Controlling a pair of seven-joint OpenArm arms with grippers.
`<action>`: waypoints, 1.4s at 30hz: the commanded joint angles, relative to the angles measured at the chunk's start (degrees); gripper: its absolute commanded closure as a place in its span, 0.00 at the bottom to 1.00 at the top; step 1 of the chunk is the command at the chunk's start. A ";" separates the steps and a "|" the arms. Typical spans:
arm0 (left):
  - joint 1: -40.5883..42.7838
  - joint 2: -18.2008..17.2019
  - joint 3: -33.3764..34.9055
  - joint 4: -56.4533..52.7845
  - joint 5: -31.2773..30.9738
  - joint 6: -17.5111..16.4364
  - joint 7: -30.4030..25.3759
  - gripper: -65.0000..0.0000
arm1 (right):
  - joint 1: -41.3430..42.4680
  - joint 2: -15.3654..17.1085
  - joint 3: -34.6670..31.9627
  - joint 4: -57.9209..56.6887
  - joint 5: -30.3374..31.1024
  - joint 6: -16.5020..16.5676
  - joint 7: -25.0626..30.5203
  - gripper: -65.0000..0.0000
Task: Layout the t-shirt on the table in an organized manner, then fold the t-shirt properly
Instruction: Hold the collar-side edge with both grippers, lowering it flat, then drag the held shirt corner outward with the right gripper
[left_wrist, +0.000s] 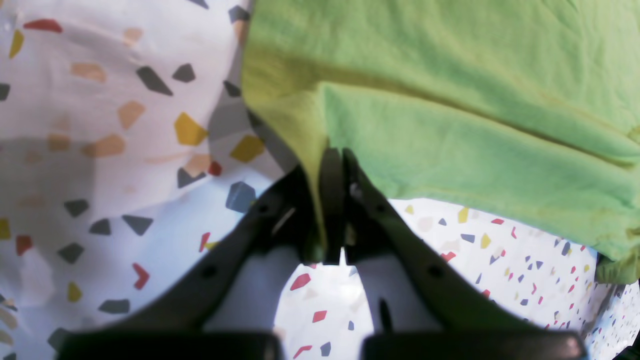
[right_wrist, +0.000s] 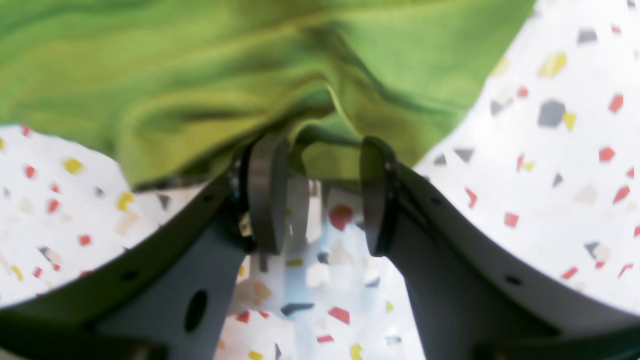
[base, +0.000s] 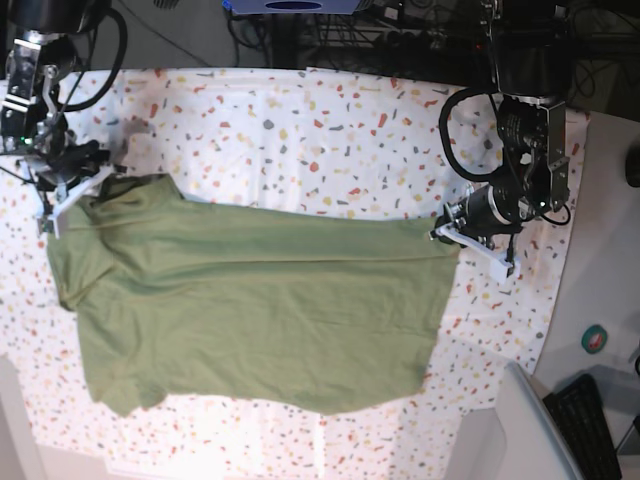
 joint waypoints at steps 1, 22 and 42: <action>-0.98 -0.40 -0.12 0.77 -0.64 -0.42 -0.58 1.00 | 0.55 0.78 -0.11 0.87 0.26 0.28 1.07 0.68; -0.98 -0.40 -0.21 0.68 -0.64 -0.42 -0.58 1.00 | -10.70 0.69 -0.20 9.93 0.52 0.54 0.72 1.00; -0.19 -0.40 -0.12 0.77 -0.64 -0.42 -0.58 1.00 | 6.70 -14.16 25.64 15.11 8.00 -3.68 -17.31 0.55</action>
